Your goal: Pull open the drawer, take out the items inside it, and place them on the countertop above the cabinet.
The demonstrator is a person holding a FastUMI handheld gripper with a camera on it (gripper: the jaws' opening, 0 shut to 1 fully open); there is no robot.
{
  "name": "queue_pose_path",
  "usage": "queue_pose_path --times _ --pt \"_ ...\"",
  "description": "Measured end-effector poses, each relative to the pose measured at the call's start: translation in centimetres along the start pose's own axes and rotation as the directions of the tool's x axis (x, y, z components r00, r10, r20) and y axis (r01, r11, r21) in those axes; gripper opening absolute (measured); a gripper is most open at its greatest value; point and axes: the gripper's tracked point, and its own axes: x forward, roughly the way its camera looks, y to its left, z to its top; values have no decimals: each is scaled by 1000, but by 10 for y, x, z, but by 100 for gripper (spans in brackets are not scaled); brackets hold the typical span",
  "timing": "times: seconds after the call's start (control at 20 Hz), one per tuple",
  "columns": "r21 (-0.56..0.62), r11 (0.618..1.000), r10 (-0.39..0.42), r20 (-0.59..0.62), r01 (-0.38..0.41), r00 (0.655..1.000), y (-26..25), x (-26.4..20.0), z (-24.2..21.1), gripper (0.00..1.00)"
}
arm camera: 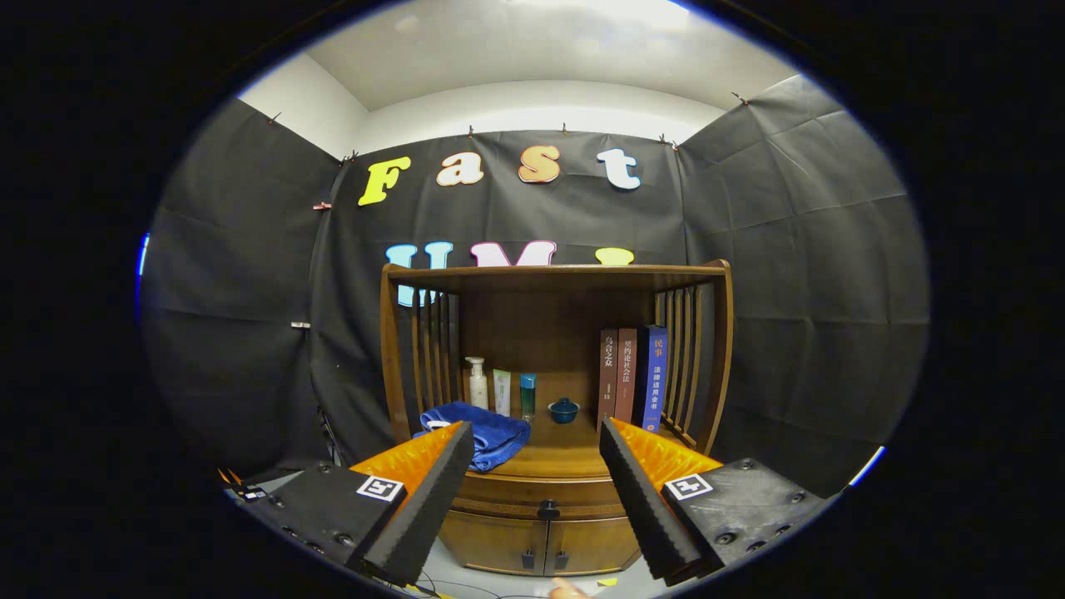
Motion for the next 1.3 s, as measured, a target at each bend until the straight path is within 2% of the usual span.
queue_pose_path --times 0.75,1.05,1.3 --pt "3 1000 -8 -21 8 1000 0 23 -10 98" --pt "36 999 -17 -108 21 994 -9 54 -63 98" --pt "61 997 -26 -208 39 978 -13 88 -130 99"
